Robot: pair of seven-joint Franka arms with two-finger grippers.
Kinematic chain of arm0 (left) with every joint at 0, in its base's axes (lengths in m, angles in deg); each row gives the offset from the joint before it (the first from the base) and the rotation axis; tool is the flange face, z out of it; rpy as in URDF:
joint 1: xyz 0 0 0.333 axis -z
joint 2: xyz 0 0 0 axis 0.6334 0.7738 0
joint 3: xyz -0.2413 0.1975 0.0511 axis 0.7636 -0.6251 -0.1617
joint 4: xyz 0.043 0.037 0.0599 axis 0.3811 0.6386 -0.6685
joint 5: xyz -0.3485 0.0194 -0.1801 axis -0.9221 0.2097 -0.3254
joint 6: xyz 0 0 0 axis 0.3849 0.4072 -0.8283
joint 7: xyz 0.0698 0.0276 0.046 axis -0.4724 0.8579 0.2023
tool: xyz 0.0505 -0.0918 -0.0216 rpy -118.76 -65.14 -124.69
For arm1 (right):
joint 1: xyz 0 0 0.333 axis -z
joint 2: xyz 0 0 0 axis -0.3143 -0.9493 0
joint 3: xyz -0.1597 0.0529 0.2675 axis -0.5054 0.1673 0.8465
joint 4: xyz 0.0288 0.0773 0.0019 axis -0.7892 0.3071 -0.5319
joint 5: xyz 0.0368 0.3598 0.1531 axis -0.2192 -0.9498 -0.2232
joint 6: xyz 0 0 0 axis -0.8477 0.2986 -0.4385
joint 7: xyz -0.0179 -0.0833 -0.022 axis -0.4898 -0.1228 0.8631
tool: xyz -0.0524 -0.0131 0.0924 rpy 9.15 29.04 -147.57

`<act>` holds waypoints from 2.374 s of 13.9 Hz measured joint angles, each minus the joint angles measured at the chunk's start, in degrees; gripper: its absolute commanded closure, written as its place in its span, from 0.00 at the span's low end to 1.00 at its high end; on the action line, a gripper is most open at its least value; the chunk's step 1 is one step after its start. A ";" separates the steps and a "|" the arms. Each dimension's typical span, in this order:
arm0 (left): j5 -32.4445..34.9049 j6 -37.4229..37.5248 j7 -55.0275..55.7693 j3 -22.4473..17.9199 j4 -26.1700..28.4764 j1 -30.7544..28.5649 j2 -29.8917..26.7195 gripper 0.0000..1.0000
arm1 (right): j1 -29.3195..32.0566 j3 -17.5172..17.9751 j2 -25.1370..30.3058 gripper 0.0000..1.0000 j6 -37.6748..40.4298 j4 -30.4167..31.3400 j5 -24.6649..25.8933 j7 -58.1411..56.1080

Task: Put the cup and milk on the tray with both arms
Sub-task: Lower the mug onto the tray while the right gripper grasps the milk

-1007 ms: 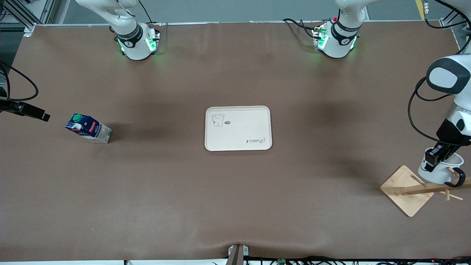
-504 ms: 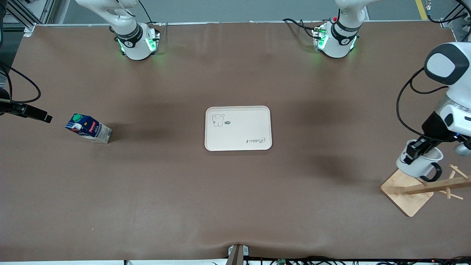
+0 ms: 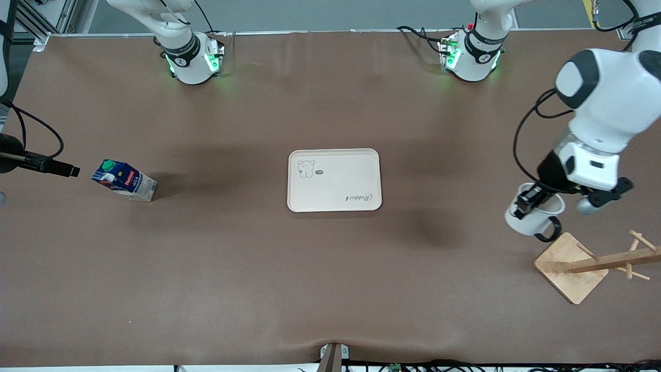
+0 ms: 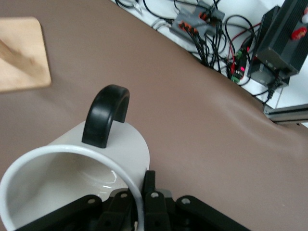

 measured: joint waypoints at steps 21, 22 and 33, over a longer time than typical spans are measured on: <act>12.02 10.75 39.15 3.77 -12.92 27.94 26.84 1.00 | 4.55 0.44 4.63 0.00 -22.19 28.12 -0.55 -1.53; 12.39 10.89 40.06 3.75 -12.91 28.51 27.80 1.00 | 4.55 0.46 4.80 0.00 -23.35 28.82 -0.97 -1.51; 17.90 10.82 46.63 -1.02 -16.44 35.64 35.79 1.00 | 4.52 0.67 6.50 0.48 -36.29 39.63 -2.67 -1.50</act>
